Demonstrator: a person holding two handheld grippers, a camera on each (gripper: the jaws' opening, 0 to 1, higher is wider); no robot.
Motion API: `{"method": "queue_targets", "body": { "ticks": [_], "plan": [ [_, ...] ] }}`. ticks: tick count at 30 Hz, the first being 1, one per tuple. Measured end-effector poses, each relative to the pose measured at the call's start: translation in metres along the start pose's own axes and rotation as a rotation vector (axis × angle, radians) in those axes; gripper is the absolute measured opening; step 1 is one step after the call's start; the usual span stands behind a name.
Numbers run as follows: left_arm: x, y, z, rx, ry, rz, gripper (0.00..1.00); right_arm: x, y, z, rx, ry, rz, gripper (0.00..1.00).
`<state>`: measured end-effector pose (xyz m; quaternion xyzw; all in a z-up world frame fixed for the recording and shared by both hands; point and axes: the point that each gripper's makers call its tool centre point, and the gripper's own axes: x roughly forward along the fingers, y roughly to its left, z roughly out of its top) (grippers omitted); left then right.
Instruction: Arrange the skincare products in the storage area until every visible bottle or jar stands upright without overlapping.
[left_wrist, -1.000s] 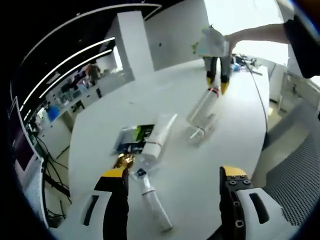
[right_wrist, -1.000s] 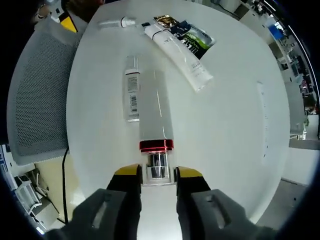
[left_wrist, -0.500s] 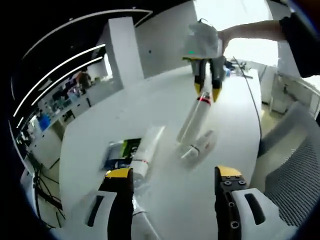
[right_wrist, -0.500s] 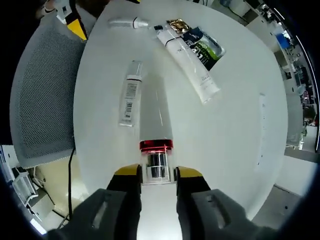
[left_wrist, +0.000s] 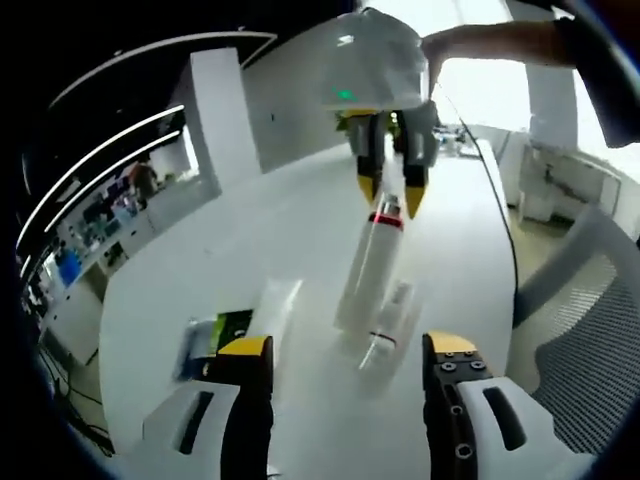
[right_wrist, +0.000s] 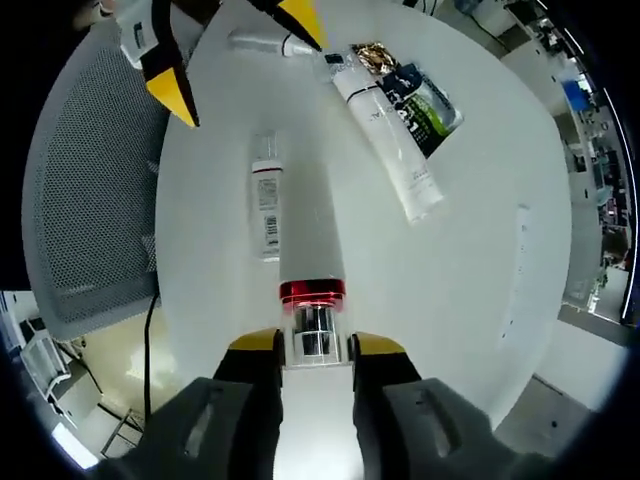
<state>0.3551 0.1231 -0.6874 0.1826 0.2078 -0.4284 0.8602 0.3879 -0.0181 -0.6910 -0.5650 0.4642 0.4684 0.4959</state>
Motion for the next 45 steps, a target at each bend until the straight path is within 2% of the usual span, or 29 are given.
{"method": "queue_targets", "body": {
  "ticks": [7,8,9,10,15,22,28,33,37,41,45],
  "plan": [
    [0.014,-0.003,0.005,0.044,-0.009,-0.026,0.55,-0.006,0.0,0.008,-0.032,0.033,-0.014,0.25],
    [0.017,-0.003,0.007,0.067,-0.021,-0.028,0.54,-0.008,0.0,0.009,-0.038,0.036,-0.015,0.25],
    [0.021,-0.001,0.012,0.126,-0.048,-0.021,0.53,-0.009,0.0,0.01,-0.038,0.037,-0.014,0.25],
    [0.024,-0.001,0.012,0.154,-0.047,-0.021,0.51,-0.01,0.0,0.012,-0.038,0.039,-0.012,0.25],
    [0.04,-0.007,0.02,0.118,-0.048,-0.05,0.51,-0.016,0.0,0.022,-0.07,0.058,-0.027,0.25],
    [0.051,-0.014,0.032,0.166,-0.08,-0.086,0.47,-0.02,-0.001,0.029,-0.091,0.066,-0.034,0.25],
    [0.067,-0.023,0.034,0.222,-0.093,-0.13,0.41,-0.024,0.001,0.034,-0.099,0.079,-0.041,0.25],
    [0.077,-0.027,0.036,0.217,-0.094,-0.148,0.39,-0.027,0.003,0.041,-0.109,0.081,-0.037,0.25],
    [0.08,-0.031,0.04,0.212,-0.103,-0.161,0.38,-0.028,0.004,0.044,-0.11,0.08,-0.034,0.25],
    [0.082,-0.034,0.043,0.21,-0.12,-0.174,0.3,-0.03,0.005,0.048,-0.114,0.077,-0.03,0.25],
    [0.084,-0.037,0.047,0.202,-0.137,-0.191,0.3,-0.032,0.006,0.048,-0.131,0.092,-0.027,0.25]
  ]
}}
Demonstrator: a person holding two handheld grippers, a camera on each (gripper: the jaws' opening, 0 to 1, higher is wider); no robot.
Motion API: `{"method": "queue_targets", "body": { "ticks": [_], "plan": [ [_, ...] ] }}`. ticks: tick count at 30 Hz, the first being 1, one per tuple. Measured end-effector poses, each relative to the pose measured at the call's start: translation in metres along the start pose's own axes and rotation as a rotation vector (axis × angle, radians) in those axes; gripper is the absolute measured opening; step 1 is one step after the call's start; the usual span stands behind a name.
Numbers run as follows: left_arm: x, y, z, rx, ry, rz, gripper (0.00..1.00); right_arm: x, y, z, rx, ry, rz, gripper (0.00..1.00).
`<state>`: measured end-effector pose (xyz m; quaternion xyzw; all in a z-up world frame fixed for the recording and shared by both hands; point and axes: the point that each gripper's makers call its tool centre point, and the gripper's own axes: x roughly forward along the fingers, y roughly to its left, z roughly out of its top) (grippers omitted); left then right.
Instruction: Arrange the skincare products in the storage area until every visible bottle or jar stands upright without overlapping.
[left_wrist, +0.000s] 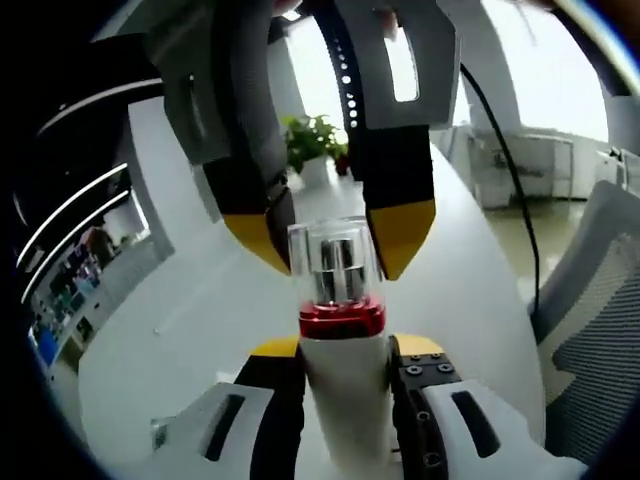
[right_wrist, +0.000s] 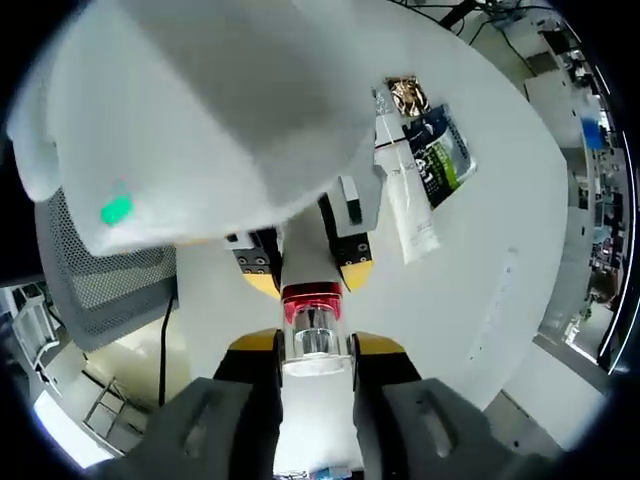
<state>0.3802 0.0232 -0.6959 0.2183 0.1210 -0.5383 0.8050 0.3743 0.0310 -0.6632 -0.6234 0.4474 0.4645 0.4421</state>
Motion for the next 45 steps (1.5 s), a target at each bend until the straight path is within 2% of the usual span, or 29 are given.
{"method": "queue_targets", "body": {
  "ticks": [4,7,13,20,22,29,30,33,41,43,44,45],
  "plan": [
    [0.0,0.0,0.002,-0.032,-0.016,-0.01,0.29,-0.002,-0.001,0.0,-0.003,0.007,0.011,0.25],
    [0.001,0.004,0.002,-0.141,-0.024,0.013,0.28,-0.005,-0.004,0.003,-0.021,0.022,0.012,0.25],
    [0.0,0.01,0.003,-0.181,-0.066,0.026,0.27,-0.01,-0.01,0.01,-0.061,0.048,0.016,0.25],
    [-0.007,0.013,0.0,-0.231,-0.138,0.029,0.27,-0.013,-0.013,0.021,-0.095,0.021,0.034,0.26],
    [-0.009,0.013,-0.001,-0.253,-0.151,0.033,0.27,-0.015,-0.014,0.026,-0.122,-0.009,0.038,0.26],
    [-0.015,0.011,-0.003,-0.258,-0.176,0.015,0.27,-0.018,-0.012,0.036,-0.058,-0.131,0.064,0.27],
    [-0.016,0.01,-0.003,-0.252,-0.177,0.011,0.27,-0.019,-0.012,0.036,-0.071,-0.138,0.069,0.27],
    [-0.018,0.011,-0.005,-0.257,-0.18,0.005,0.27,-0.021,-0.017,0.032,-0.052,-0.176,0.022,0.33],
    [-0.025,0.012,-0.01,-0.228,-0.165,-0.068,0.27,-0.032,-0.022,0.01,-0.018,-0.288,0.024,0.35],
    [-0.025,0.012,-0.011,-0.221,-0.165,-0.089,0.27,-0.035,-0.026,0.007,-0.045,-0.315,-0.006,0.36],
    [-0.025,0.012,-0.011,-0.218,-0.168,-0.102,0.27,-0.037,-0.027,0.01,-0.078,-0.343,-0.02,0.35],
    [-0.025,0.012,-0.011,-0.208,-0.173,-0.124,0.27,-0.04,-0.027,0.011,-0.074,-0.374,-0.025,0.34]
  ]
}}
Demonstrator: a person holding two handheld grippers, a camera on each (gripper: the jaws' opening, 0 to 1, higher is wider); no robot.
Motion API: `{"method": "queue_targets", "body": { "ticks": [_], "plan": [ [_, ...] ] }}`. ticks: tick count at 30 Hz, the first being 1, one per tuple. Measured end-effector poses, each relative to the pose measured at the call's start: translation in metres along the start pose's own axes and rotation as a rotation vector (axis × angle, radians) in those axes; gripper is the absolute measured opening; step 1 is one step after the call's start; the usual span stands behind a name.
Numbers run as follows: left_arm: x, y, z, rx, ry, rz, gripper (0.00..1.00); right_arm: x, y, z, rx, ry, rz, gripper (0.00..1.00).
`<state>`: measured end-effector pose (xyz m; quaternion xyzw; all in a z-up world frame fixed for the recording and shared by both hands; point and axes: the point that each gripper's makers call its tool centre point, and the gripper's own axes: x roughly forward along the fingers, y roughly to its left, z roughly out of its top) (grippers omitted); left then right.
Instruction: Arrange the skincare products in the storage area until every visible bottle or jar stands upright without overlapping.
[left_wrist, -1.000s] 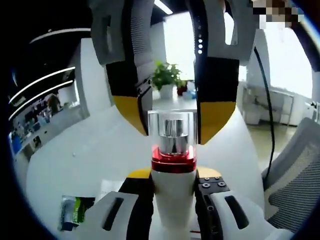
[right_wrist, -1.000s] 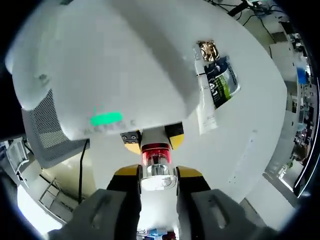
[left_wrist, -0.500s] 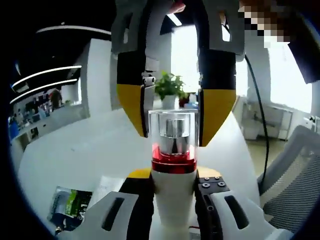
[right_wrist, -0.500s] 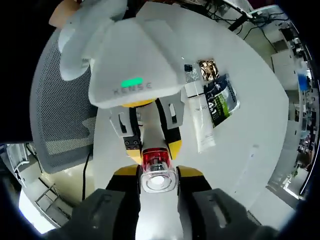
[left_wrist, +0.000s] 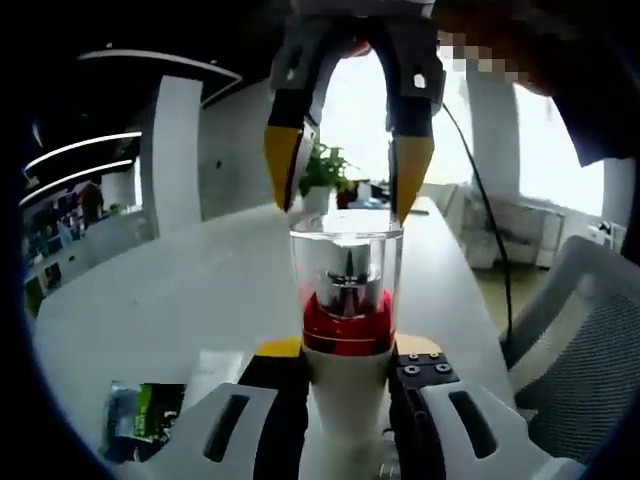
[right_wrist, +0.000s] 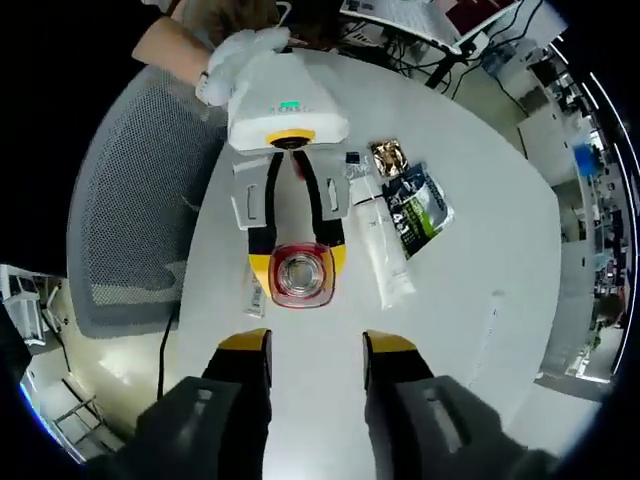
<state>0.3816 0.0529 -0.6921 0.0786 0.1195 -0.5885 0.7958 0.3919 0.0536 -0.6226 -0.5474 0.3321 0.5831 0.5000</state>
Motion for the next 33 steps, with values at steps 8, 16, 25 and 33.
{"method": "queue_targets", "body": {
  "ticks": [8,16,25,33],
  "plan": [
    [0.002,-0.004,0.0,0.046,0.034,-0.124,0.27,-0.003,0.005,0.018,-0.172,-0.096,-0.003,0.29],
    [0.003,-0.011,0.001,0.091,0.053,-0.235,0.27,0.005,0.018,0.032,-0.342,-0.13,0.063,0.22],
    [0.004,-0.018,-0.001,0.138,0.104,-0.361,0.27,0.015,0.023,0.045,-0.518,-0.128,0.113,0.3],
    [0.004,-0.023,-0.002,0.17,0.126,-0.447,0.27,0.019,0.027,0.042,-0.605,-0.124,0.172,0.29]
  ]
}}
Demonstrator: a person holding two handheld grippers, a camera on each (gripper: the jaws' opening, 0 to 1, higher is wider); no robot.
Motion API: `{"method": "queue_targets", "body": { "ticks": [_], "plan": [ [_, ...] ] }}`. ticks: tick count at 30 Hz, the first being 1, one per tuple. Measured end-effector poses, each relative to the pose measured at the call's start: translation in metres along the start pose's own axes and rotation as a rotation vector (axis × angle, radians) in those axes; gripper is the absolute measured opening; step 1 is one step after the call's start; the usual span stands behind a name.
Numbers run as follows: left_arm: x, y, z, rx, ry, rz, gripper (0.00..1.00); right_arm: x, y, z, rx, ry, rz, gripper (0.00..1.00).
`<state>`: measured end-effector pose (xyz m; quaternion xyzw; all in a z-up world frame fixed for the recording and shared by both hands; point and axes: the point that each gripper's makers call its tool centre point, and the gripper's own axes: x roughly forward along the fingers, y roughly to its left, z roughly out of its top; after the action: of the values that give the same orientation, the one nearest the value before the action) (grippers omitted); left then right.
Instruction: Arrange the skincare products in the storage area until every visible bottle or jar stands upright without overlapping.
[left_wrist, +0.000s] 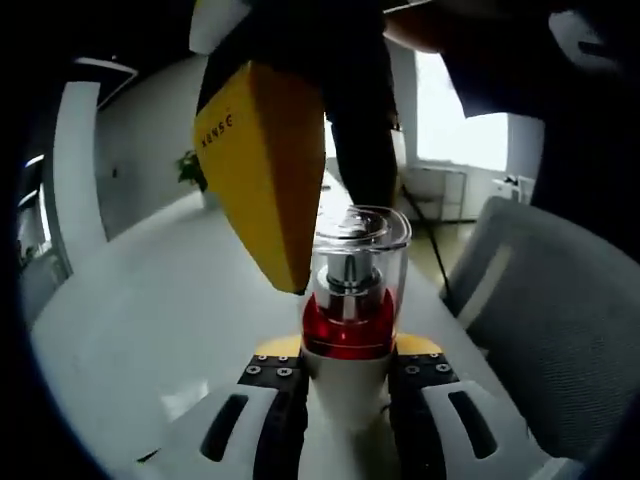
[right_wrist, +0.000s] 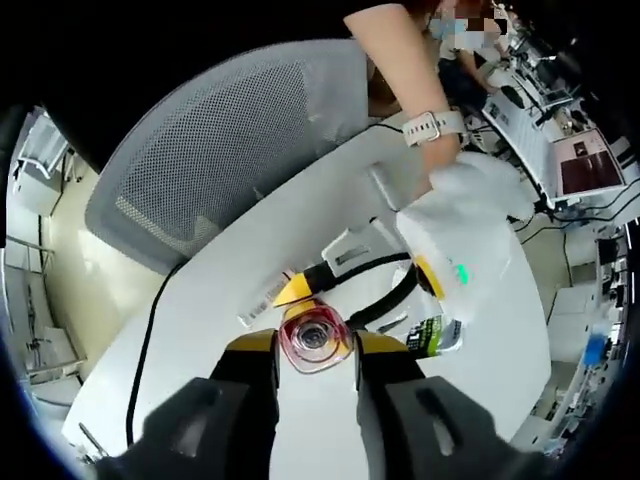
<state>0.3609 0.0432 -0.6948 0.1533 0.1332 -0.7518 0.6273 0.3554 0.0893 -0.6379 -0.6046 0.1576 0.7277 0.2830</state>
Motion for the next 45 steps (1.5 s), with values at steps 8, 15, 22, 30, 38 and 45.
{"method": "queue_targets", "body": {
  "ticks": [8,15,22,30,38,45],
  "plan": [
    [0.001,-0.002,0.0,0.019,0.004,-0.031,0.27,0.003,0.002,-0.005,-0.066,0.003,0.041,0.27],
    [0.0,0.001,-0.007,-0.018,0.061,0.015,0.3,0.001,0.001,-0.012,0.074,0.023,0.036,0.26],
    [-0.007,0.002,-0.014,-0.02,0.11,0.057,0.32,0.002,-0.004,-0.014,0.274,0.046,-0.002,0.26],
    [-0.02,0.007,-0.016,-0.051,0.123,0.173,0.36,0.003,-0.005,-0.008,0.526,0.075,-0.05,0.25],
    [-0.036,0.01,-0.018,-0.086,0.122,0.342,0.35,0.002,-0.01,-0.012,0.734,0.117,-0.081,0.25],
    [-0.045,0.009,-0.013,-0.113,0.105,0.464,0.35,0.002,-0.014,-0.016,0.931,0.153,-0.116,0.25]
  ]
}}
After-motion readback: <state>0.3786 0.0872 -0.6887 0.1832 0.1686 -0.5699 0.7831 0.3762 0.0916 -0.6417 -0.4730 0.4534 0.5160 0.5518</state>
